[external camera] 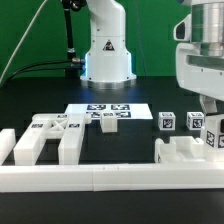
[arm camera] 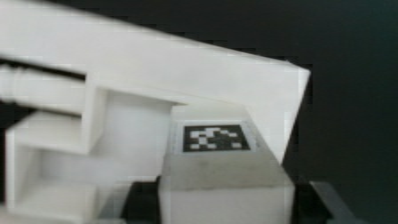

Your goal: Assemble chair

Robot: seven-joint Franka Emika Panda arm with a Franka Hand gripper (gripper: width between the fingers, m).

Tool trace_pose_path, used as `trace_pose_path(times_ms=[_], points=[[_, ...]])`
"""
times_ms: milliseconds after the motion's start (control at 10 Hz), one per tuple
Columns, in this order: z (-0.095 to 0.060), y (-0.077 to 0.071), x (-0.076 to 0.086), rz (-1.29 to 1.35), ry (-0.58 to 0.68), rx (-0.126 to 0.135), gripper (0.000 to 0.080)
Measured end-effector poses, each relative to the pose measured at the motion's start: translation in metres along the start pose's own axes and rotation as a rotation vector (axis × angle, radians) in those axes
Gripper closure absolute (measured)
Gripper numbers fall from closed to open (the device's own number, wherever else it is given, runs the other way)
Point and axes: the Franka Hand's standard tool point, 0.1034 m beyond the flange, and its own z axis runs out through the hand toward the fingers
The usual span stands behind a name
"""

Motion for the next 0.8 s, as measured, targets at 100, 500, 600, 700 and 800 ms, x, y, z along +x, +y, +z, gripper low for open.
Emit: trace_pose_path(times_ms=[100, 500, 600, 700, 800], points=[[0.0004, 0.0002, 0.0, -0.022, 0.0, 0.0, 0.0441], [0.0058, 0.0036, -0.0011, -0.544, -0.001, -0.003, 0.0154], [0.006, 0.0066, -0.0046, -0.578, 0.01, 0.012, 0.0154], [0.0061, 0.007, -0.0029, -0.633, 0.011, 0.01, 0.0151], [0.0062, 0.0069, -0.0015, -0.701, 0.013, 0.009, 0.0151]])
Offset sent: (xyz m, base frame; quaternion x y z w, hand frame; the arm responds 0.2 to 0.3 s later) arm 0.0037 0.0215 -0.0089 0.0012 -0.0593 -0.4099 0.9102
